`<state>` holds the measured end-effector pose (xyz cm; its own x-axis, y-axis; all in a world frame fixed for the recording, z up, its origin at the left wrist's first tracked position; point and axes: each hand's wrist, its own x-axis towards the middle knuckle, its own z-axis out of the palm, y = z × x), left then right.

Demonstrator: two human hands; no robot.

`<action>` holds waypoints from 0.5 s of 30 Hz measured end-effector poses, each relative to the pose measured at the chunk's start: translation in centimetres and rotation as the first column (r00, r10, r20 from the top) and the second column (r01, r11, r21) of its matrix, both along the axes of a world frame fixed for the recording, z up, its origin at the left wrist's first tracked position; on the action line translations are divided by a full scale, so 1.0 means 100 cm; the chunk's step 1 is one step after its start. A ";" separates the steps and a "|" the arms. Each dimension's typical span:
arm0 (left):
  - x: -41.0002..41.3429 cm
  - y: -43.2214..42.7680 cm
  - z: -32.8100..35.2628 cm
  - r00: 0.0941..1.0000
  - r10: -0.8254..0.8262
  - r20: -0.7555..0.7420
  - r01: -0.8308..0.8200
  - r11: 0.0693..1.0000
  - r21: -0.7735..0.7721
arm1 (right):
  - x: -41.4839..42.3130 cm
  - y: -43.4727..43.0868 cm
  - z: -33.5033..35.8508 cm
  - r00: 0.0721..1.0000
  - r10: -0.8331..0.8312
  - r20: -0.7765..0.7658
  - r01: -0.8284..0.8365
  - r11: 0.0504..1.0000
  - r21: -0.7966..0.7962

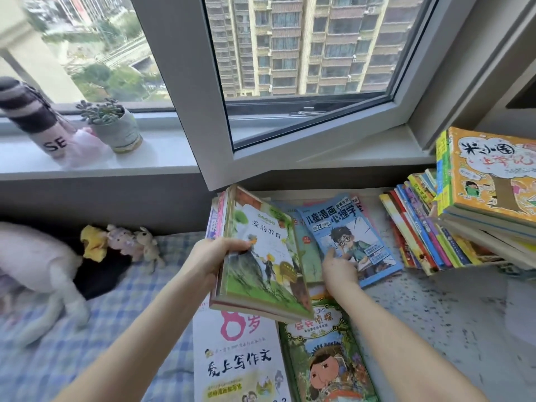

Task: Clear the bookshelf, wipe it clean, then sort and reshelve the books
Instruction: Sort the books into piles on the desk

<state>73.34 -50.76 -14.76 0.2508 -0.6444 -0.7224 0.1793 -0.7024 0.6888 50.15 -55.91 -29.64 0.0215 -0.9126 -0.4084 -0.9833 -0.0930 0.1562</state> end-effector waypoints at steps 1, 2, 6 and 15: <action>0.001 0.001 -0.001 1.000 -0.006 -0.004 0.006 1.000 0.000 | -0.004 0.000 0.002 0.999 0.033 0.012 -0.032 0.999 -0.041; 0.001 0.002 -0.001 1.000 -0.008 -0.010 0.008 1.000 -0.005 | -0.008 0.000 0.008 0.998 0.033 0.051 -0.030 0.998 -0.063; 0.003 0.004 0.003 0.999 -0.036 0.006 0.036 0.999 -0.035 | -0.010 -0.004 0.027 0.966 -0.108 0.236 0.123 0.991 -0.049; 0.008 0.009 0.022 0.994 -0.108 -0.017 0.106 0.990 -0.089 | 0.017 0.005 0.075 0.194 -0.635 0.748 0.367 0.754 0.545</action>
<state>74.11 -49.86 -12.52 0.1622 -0.7281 -0.6660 0.1217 -0.6550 0.7457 51.83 -55.39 -22.12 0.0410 -0.7709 -0.6357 -0.3666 0.5802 -0.7273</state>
